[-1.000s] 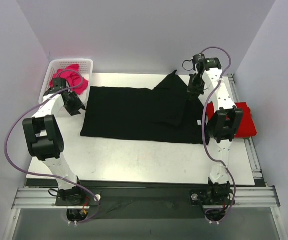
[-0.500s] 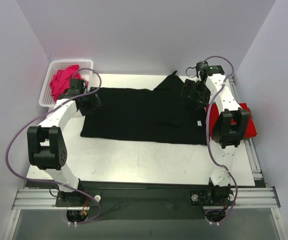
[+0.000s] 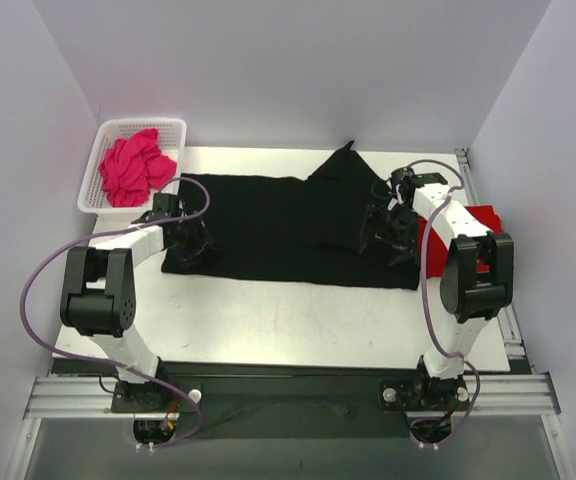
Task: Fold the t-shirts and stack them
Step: Fold the flattened tshirt in 1/3 of the way
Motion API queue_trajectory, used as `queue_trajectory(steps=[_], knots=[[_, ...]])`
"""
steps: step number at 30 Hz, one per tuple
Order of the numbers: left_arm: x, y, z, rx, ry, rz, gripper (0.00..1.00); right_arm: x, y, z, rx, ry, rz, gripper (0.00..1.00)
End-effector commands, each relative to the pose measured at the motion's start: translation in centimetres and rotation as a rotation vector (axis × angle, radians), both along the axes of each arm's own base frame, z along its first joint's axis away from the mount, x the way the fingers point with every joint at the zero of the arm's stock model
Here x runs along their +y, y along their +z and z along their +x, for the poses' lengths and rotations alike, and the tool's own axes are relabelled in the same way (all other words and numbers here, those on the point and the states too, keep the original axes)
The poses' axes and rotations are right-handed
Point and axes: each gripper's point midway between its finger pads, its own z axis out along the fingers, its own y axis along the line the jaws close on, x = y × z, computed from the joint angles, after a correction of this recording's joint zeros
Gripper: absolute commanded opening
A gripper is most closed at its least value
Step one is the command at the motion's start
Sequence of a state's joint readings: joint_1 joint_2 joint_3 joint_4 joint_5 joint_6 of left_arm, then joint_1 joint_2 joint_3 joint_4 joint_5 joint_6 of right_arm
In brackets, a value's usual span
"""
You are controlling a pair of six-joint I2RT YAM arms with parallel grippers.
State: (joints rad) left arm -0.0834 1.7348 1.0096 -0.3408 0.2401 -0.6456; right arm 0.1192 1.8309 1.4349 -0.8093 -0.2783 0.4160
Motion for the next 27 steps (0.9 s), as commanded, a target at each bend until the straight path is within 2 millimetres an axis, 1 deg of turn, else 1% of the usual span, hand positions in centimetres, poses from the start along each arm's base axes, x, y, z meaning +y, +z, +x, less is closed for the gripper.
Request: queue_trajectory(steps=[1, 3, 5, 7, 9, 10, 12, 16, 23, 24, 26, 27], knots=[[0.2, -0.8, 0.5, -0.017, 0.055, -0.052, 0.74, 0.0, -0.8, -0.7, 0.019, 0.018, -0.002, 0.86], [1.0, -1.3, 0.3, -0.01, 0.07, -0.039, 0.74, -0.2, -1.7, -1.0, 0.043, 0.021, -0.014, 0.86], [1.9, -1.7, -0.4, 0.011, 0.083, -0.019, 0.74, -0.4, -2.4, -1.5, 0.069, 0.021, -0.02, 0.86], [2.5, -2.1, -1.2, 0.031, 0.084, -0.008, 0.74, -0.6, -3.3, -2.1, 0.097, 0.019, -0.034, 0.86], [2.9, -2.2, -1.6, 0.03, 0.09, 0.0, 0.74, -0.7, -3.9, -2.5, 0.113, 0.018, -0.04, 0.86], [3.0, -2.3, -2.3, 0.038, 0.085, 0.003, 0.74, -0.9, -4.3, -3.1, 0.133, 0.015, -0.047, 0.86], [4.3, -2.6, -2.6, 0.042, 0.115, 0.007, 0.74, -1.1, -4.8, -3.6, 0.147, 0.017, -0.056, 0.86], [4.9, -2.9, -3.7, 0.054, 0.126, 0.008, 0.74, -1.8, -5.8, -4.5, 0.181, 0.021, -0.094, 0.87], [5.3, -3.1, -4.8, 0.066, 0.134, 0.017, 0.74, -2.3, -7.1, -5.1, 0.214, 0.029, -0.12, 0.87], [5.4, -3.0, -4.9, 0.065, 0.134, 0.022, 0.74, -2.3, -7.2, -5.4, 0.221, 0.031, -0.122, 0.87], [5.8, -3.0, -5.6, 0.076, 0.137, 0.04, 0.74, -2.6, -7.6, -6.6, 0.251, 0.031, -0.132, 0.87], [5.9, -2.9, -5.8, 0.075, 0.139, 0.045, 0.74, -2.7, -7.5, -7.0, 0.254, 0.028, -0.135, 0.87]])
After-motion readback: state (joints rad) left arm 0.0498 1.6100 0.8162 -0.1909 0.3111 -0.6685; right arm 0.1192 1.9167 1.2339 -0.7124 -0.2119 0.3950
